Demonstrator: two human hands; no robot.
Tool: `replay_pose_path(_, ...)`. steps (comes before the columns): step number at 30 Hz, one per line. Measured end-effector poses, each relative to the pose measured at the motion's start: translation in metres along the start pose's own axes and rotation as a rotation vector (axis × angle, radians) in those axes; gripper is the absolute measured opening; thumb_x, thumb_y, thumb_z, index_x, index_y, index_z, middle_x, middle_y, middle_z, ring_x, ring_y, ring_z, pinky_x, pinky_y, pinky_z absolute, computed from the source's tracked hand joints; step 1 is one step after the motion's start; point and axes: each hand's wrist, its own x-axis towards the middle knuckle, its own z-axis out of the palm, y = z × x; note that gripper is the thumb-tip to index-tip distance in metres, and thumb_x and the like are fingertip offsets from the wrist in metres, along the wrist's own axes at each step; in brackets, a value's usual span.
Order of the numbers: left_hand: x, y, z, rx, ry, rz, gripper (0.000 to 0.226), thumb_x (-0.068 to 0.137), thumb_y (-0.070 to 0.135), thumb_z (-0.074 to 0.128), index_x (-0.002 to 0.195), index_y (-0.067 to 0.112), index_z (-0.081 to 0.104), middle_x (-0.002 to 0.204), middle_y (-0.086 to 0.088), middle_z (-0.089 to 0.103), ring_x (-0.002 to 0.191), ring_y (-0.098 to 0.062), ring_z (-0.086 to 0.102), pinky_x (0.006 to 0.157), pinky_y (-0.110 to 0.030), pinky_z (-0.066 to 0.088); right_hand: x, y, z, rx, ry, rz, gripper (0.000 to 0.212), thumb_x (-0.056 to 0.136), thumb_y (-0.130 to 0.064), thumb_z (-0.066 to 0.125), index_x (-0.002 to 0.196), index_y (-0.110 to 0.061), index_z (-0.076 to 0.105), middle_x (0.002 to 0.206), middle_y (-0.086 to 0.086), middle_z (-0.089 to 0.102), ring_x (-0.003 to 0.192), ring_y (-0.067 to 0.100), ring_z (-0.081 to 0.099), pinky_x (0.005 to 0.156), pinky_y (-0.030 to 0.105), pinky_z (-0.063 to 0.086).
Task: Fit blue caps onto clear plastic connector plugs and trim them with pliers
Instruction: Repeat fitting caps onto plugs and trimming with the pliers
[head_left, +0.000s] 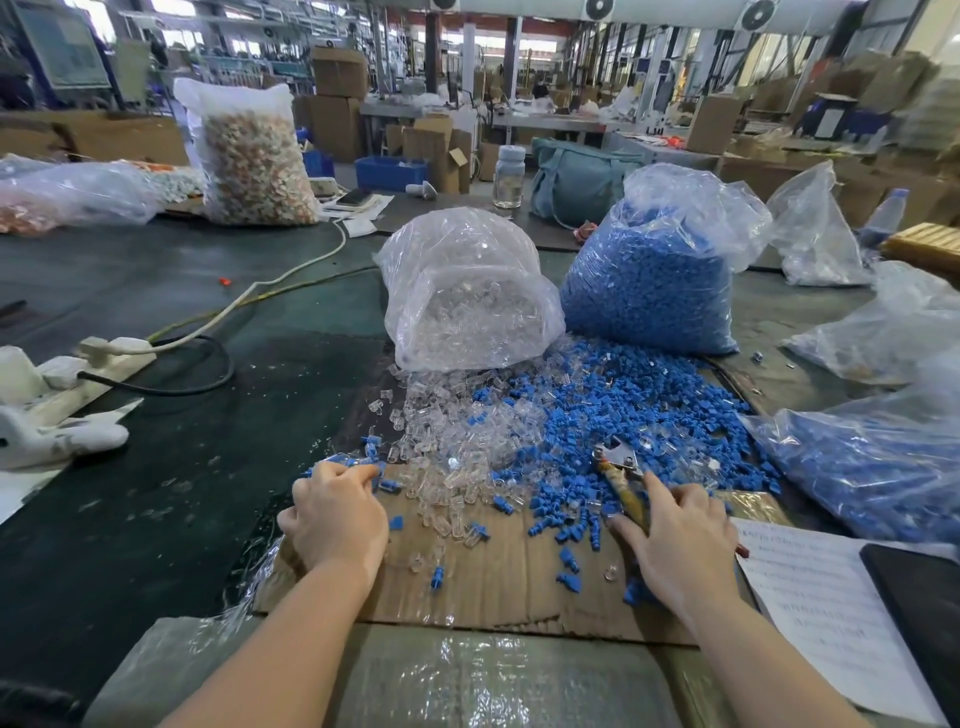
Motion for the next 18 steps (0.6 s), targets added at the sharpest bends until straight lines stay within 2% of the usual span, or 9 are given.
replay_pose_path(5,-0.009,0.014,0.003,-0.071,0.003,0.080,0.027,0.094,0.024,0.051,0.118,0.027,0.062,0.115,0.004,0.052,0.107,-0.019,0.036,0.092,-0.036,0.027,0.001,0.001,0.002,-0.032,-0.027,-0.003,0.071,0.090,-0.066,0.030,0.148,-0.026,0.018,0.139,0.009,0.037,0.127,0.028,0.035,0.105,0.039,0.030)
replay_pose_path(8,-0.023,0.027,0.007,-0.244,-0.023,0.201,0.026,0.091,0.023,0.056,0.116,0.020,0.064,0.105,0.007,0.051,0.101,-0.008,0.032,0.090,-0.023,0.027,0.001,-0.004,-0.001,0.024,-0.063,0.034,0.068,0.090,-0.066,0.026,0.147,-0.030,0.019,0.147,0.009,0.029,0.136,0.030,0.024,0.111,0.046,0.019)
replay_pose_path(10,-0.036,0.038,0.012,-0.347,-0.080,0.278,0.024,0.090,0.021,0.057,0.113,0.019,0.063,0.099,0.012,0.047,0.099,-0.004,0.036,0.090,-0.019,0.031,-0.002,-0.012,-0.002,0.024,-0.010,0.006,0.065,0.091,-0.064,0.029,0.146,-0.030,0.021,0.149,0.007,0.027,0.138,0.028,0.021,0.112,0.047,0.014)
replay_pose_path(13,-0.055,0.051,0.021,-0.412,-0.191,0.340,0.023,0.090,0.018,0.056,0.112,0.019,0.062,0.099,0.011,0.051,0.096,-0.006,0.048,0.091,-0.023,0.044,-0.008,-0.029,0.000,0.062,0.086,-0.154,0.054,0.093,-0.051,0.042,0.142,-0.030,0.033,0.145,-0.002,0.034,0.134,0.019,0.028,0.112,0.041,0.016)
replay_pose_path(16,-0.070,0.056,0.031,-0.400,-0.199,0.390,0.023,0.090,0.018,0.056,0.113,0.020,0.063,0.100,0.011,0.052,0.097,-0.003,0.044,0.087,-0.014,0.036,-0.013,-0.047,0.004,0.158,0.111,-0.268,0.035,0.094,-0.034,0.048,0.128,-0.028,0.051,0.134,-0.007,0.047,0.126,0.016,0.037,0.107,0.036,0.021)
replay_pose_path(18,-0.077,0.055,0.036,-0.358,-0.165,0.440,0.023,0.090,0.017,0.057,0.112,0.018,0.064,0.100,0.008,0.054,0.097,-0.005,0.041,0.085,-0.013,0.031,-0.013,-0.056,0.008,0.167,0.105,-0.297,0.030,0.094,-0.027,0.046,0.124,-0.028,0.053,0.129,-0.007,0.049,0.123,0.017,0.039,0.103,0.036,0.025)
